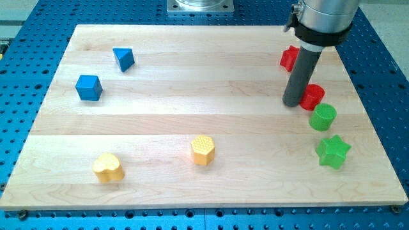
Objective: Move the red star to the top of the red circle
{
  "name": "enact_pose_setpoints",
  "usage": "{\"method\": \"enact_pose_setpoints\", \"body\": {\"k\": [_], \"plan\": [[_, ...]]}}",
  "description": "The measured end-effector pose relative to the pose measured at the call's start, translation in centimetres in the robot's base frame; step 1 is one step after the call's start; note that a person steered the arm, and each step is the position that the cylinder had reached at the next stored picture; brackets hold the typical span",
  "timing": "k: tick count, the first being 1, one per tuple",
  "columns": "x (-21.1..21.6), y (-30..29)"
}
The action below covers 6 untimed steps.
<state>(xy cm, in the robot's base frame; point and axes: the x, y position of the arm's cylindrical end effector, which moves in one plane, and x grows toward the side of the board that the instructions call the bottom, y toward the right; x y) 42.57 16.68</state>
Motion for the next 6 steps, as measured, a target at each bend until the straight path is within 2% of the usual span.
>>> {"method": "enact_pose_setpoints", "body": {"k": [2,3,4,5,6], "plan": [[-5.4,-7.2],[-12.6,-4.8],[-14.2,2.9],[-12.7,5.7],[-14.4,3.5]]}}
